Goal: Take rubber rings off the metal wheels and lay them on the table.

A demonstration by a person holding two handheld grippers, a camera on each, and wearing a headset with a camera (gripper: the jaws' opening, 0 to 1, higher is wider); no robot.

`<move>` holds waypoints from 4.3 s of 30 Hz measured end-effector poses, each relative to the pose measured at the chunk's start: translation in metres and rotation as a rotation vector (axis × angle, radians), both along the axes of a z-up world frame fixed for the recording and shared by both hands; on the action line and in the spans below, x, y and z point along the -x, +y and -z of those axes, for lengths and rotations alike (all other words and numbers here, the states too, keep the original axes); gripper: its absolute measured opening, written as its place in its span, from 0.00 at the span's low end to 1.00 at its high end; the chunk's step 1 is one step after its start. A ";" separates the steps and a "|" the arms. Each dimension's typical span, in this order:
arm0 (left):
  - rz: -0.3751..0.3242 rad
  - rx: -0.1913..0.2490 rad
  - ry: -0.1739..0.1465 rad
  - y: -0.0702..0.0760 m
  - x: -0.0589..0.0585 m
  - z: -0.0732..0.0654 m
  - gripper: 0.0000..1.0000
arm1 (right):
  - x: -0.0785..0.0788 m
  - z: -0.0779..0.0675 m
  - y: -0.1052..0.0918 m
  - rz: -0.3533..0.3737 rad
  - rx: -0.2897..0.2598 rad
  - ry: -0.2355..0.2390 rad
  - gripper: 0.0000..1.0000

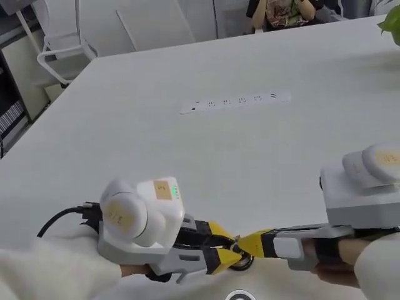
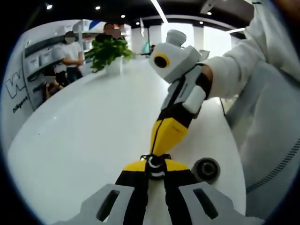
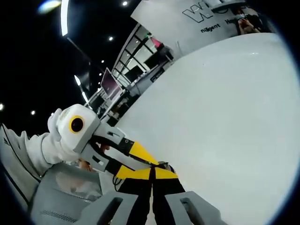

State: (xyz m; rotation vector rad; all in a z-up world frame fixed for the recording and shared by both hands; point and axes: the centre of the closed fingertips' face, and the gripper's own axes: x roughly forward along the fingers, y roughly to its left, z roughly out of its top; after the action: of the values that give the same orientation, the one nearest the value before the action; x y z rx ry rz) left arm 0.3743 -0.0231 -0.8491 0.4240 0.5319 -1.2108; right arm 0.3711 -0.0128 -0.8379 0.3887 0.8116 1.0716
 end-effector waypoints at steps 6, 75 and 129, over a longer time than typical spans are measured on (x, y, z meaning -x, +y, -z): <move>-0.004 0.010 0.002 0.000 0.000 0.000 0.12 | -0.011 -0.010 0.001 -0.003 0.052 -0.097 0.00; -0.038 0.139 -0.123 0.050 0.038 -0.121 0.92 | 0.028 -0.058 -0.011 -0.182 0.110 -0.273 0.00; -0.570 0.213 -0.091 0.190 0.110 -0.101 1.00 | 0.076 -0.081 0.067 -0.458 0.148 -0.303 0.00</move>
State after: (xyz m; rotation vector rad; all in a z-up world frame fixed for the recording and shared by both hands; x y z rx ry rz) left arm 0.2647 0.1669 -0.7484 0.1274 0.4017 -0.6840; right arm 0.2953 0.0538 -0.7573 -0.0943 0.7165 1.4428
